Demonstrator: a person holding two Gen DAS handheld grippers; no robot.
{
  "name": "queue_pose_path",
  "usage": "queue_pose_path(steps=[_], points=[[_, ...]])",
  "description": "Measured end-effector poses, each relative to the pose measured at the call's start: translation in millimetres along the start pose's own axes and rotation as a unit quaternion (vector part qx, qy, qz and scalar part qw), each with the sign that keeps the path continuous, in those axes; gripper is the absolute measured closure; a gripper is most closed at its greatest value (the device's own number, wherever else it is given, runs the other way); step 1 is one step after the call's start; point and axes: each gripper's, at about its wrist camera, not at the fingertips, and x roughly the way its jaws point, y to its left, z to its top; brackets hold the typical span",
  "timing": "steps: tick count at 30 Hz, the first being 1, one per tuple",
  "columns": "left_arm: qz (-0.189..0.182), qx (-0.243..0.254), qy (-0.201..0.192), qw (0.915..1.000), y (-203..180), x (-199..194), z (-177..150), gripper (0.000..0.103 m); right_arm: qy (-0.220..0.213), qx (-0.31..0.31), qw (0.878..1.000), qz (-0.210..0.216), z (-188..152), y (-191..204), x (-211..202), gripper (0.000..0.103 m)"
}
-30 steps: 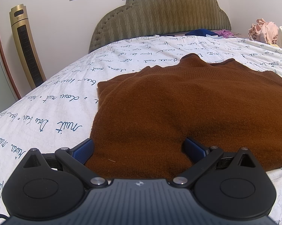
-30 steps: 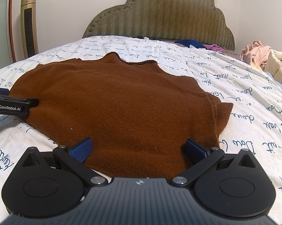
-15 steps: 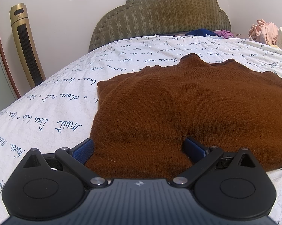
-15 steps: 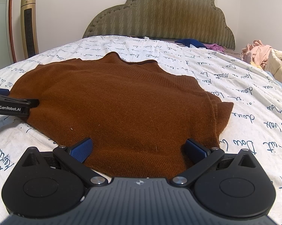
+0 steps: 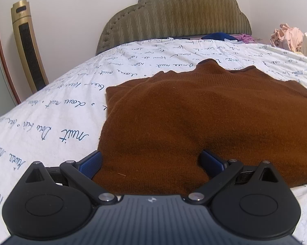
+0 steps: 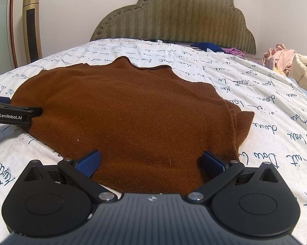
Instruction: Fold small clothes
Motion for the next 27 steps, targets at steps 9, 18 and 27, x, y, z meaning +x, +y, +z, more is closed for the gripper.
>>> queue_pose_path(steps=[9, 18, 27], points=[[-0.013, -0.006, 0.007, 0.9999, 3, 4, 1, 0.0, 0.0, 0.0, 1.0, 0.0, 0, 0, 0, 0.0], [-0.007, -0.005, 0.003, 1.0, 1, 2, 1, 0.0, 0.002, -0.006, 1.0, -0.004, 2, 2, 2, 0.0], [0.035, 0.018, 0.006, 0.9992, 16, -24, 19, 0.0, -0.028, -0.001, 0.999, 0.037, 30, 19, -51, 0.0]])
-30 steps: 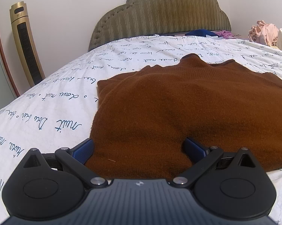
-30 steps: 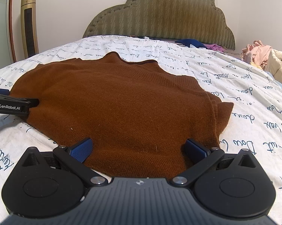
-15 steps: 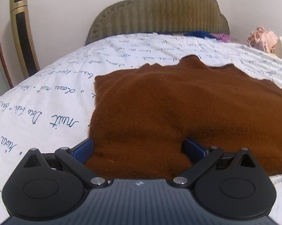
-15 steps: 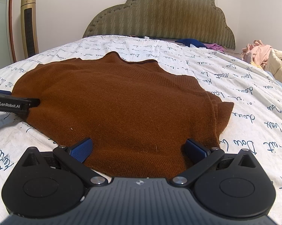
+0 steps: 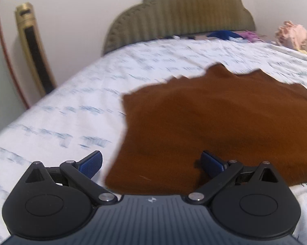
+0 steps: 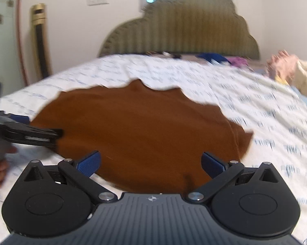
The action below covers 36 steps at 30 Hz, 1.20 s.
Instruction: Fold small clothes
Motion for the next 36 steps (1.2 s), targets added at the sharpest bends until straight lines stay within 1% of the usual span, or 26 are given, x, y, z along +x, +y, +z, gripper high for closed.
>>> queue_pose_path(steps=[2, 3, 5, 6, 7, 10, 12, 15, 18, 21, 25, 28, 31, 33, 36], points=[[0.016, 0.01, -0.006, 0.9998, 12, -7, 8, 0.0, -0.01, -0.04, 0.999, 0.015, 13, 17, -8, 0.0], [0.013, 0.009, -0.007, 0.9999, 20, -8, 12, 0.0, -0.015, -0.064, 0.998, 0.014, 18, 29, -10, 0.0], [-0.013, -0.012, 0.005, 0.9998, 42, -6, 22, 0.0, -0.005, -0.112, 0.994, 0.013, 27, 53, -6, 0.0], [-0.023, -0.022, 0.009, 0.9994, 52, -3, 26, 0.0, -0.006, -0.135, 0.991, 0.021, 30, 66, -3, 0.0], [-0.026, -0.028, 0.012, 0.9992, 60, 0, 29, 0.0, -0.013, -0.156, 0.987, 0.028, 31, 77, 0, 0.0], [0.001, -0.015, 0.026, 0.9996, 73, 11, 37, 0.0, -0.027, -0.194, 0.98, 0.02, 33, 105, 13, 0.0], [0.01, -0.009, 0.025, 0.9996, 77, 15, 40, 0.0, -0.016, -0.198, 0.98, 0.025, 36, 116, 21, 0.0], [0.005, -0.027, 0.03, 0.9992, 85, 22, 45, 0.0, 0.0, -0.191, 0.981, 0.038, 42, 125, 34, 0.0], [0.003, -0.037, 0.035, 0.9987, 90, 29, 50, 0.0, 0.005, -0.196, 0.979, 0.051, 44, 139, 42, 0.0], [0.003, -0.036, 0.038, 0.9986, 90, 35, 53, 0.0, 0.001, -0.2, 0.978, 0.052, 40, 150, 47, 0.001], [0.008, -0.03, 0.037, 0.9988, 89, 40, 57, 0.0, 0.015, -0.192, 0.98, 0.039, 40, 161, 56, 0.0], [-0.003, -0.037, 0.039, 0.9986, 91, 45, 62, 0.0, 0.018, -0.205, 0.978, 0.035, 35, 167, 60, 0.001], [-0.031, -0.047, 0.045, 0.9974, 96, 52, 66, 0.0, 0.015, -0.226, 0.974, 0.023, 28, 175, 63, 0.001], [-0.042, -0.056, 0.049, 0.9963, 99, 57, 68, 0.0, 0.009, -0.24, 0.971, 0.018, 25, 180, 64, 0.001], [-0.078, -0.086, 0.063, 0.9913, 108, 67, 70, 0.0, -0.001, -0.265, 0.964, 0.002, 19, 188, 66, 0.002]])
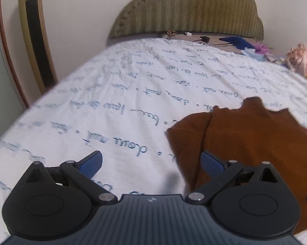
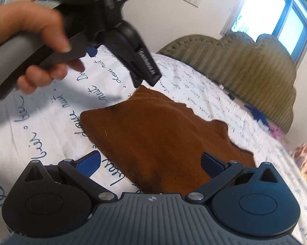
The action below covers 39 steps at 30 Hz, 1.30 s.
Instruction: Fold small clothes
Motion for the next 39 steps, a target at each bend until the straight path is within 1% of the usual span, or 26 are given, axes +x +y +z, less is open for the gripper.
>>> queue_pose_path(steps=[2, 3, 4, 7, 9, 11, 12, 13, 15, 17, 18, 20, 22, 24, 25, 26, 27, 28, 29, 30, 31, 32, 33, 35, 39], points=[[-0.039, -0.024, 0.019, 0.9988, 7, 9, 4, 0.0, -0.001, -0.023, 1.0, -0.016, 0, 9, 4, 0.004], [-0.061, -0.031, 0.032, 0.9971, 9, 13, 7, 0.0, 0.0, -0.033, 0.999, -0.019, 0, 13, 6, 0.007], [-0.087, -0.038, 0.047, 0.9943, 10, 20, 9, 0.0, 0.001, -0.042, 0.999, -0.021, 0, 16, 8, 0.007], [-0.156, -0.066, 0.083, 0.982, 13, 40, 14, 0.0, 0.0, -0.072, 0.996, -0.046, -1, 30, 18, 0.01], [-0.193, -0.093, 0.105, 0.9712, 16, 56, 17, 0.0, -0.006, -0.086, 0.994, -0.064, 0, 38, 25, 0.013], [-0.219, -0.113, 0.124, 0.9612, 16, 71, 19, 0.0, -0.01, -0.093, 0.993, -0.067, 1, 42, 31, 0.019], [-0.225, -0.122, 0.13, 0.9581, 17, 77, 21, 0.0, -0.012, -0.095, 0.993, -0.066, 3, 43, 33, 0.024], [-0.232, -0.13, 0.132, 0.955, 17, 82, 22, 0.0, -0.014, -0.095, 0.993, -0.065, 5, 44, 36, 0.029], [-0.256, -0.141, 0.135, 0.9469, 17, 89, 26, 0.0, -0.014, -0.096, 0.994, -0.059, 8, 44, 40, 0.036], [-0.274, -0.151, 0.139, 0.9395, 14, 96, 29, 0.001, -0.014, -0.093, 0.994, -0.055, 10, 45, 44, 0.041], [-0.279, -0.153, 0.14, 0.9376, 12, 100, 32, 0.001, -0.015, -0.092, 0.994, -0.053, 11, 45, 45, 0.045], [-0.28, -0.151, 0.14, 0.9376, 5, 107, 36, 0.002, -0.015, -0.089, 0.995, -0.048, 12, 44, 47, 0.051], [-0.276, -0.15, 0.14, 0.9391, 0, 115, 40, 0.013, -0.014, -0.088, 0.995, -0.042, 12, 45, 47, 0.059], [-0.261, -0.148, 0.148, 0.9423, -7, 124, 45, 0.036, -0.013, -0.09, 0.995, -0.038, 13, 45, 48, 0.063], [-0.251, -0.144, 0.152, 0.945, -11, 127, 47, 0.042, -0.013, -0.091, 0.995, -0.038, 13, 46, 48, 0.066], [-0.241, -0.136, 0.153, 0.9486, -14, 130, 50, 0.051, -0.013, -0.092, 0.995, -0.038, 13, 46, 49, 0.068], [-0.233, -0.127, 0.152, 0.9522, -17, 131, 52, 0.059, -0.013, -0.092, 0.995, -0.037, 13, 46, 49, 0.073], [-0.224, -0.119, 0.15, 0.9555, -21, 133, 54, 0.062, -0.011, -0.091, 0.995, -0.034, 13, 45, 50, 0.079], [-0.218, -0.114, 0.149, 0.9576, -24, 134, 56, 0.073, -0.01, -0.089, 0.996, -0.031, 13, 45, 51, 0.082], [-0.213, -0.113, 0.147, 0.9592, -25, 135, 57, 0.083, -0.011, -0.089, 0.996, -0.029, 13, 44, 51, 0.088], [-0.212, -0.114, 0.146, 0.9595, -27, 135, 57, 0.085, -0.012, -0.091, 0.995, -0.03, 13, 44, 52, 0.093], [-0.21, -0.113, 0.142, 0.9607, -28, 133, 57, 0.088, -0.013, -0.095, 0.995, -0.032, 13, 44, 52, 0.093], [-0.205, -0.105, 0.134, 0.9639, -30, 129, 57, 0.089, -0.015, -0.098, 0.995, -0.032, 12, 45, 52, 0.094], [-0.185, -0.079, 0.115, 0.9729, -39, 118, 56, 0.089, -0.022, -0.099, 0.994, -0.03, 11, 44, 50, 0.095], [-0.149, -0.045, 0.085, 0.9841, -53, 92, 60, 0.089, -0.045, -0.093, 0.994, -0.034, 9, 35, 38, 0.096]])
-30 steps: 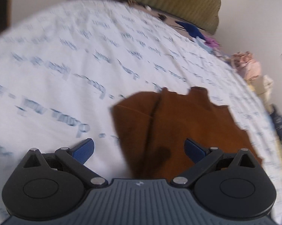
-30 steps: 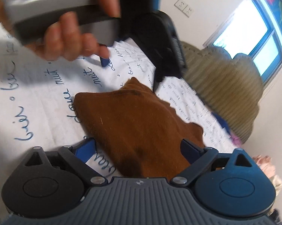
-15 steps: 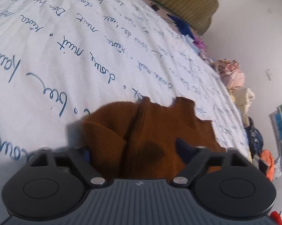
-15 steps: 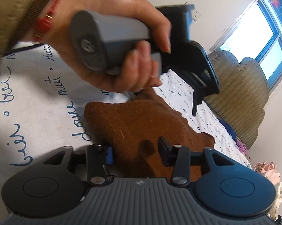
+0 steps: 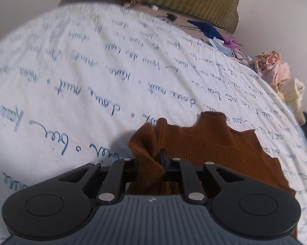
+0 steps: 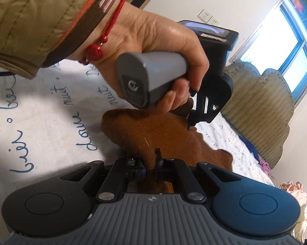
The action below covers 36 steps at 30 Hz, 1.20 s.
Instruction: Fold small clothes
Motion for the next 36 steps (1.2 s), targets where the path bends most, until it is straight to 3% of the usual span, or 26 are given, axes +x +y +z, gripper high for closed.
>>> queue_pose_path(steps=[8, 14, 26, 36], points=[[0.038, 0.049, -0.04, 0.9973, -58, -35, 11, 0.089, -0.033, 0.03, 0.998, -0.037, -12, -26, -42, 0.096], [0.063, 0.077, -0.076, 0.9921, -99, -44, 11, 0.093, -0.034, 0.066, 0.995, -0.064, -30, -56, -63, 0.096], [0.089, 0.129, -0.07, 0.9851, -150, -30, 1, 0.097, -0.032, 0.116, 0.989, -0.082, -61, -85, -83, 0.097], [0.083, 0.146, -0.084, 0.9822, -175, -34, -2, 0.098, -0.04, 0.126, 0.987, -0.095, -73, -94, -91, 0.097]])
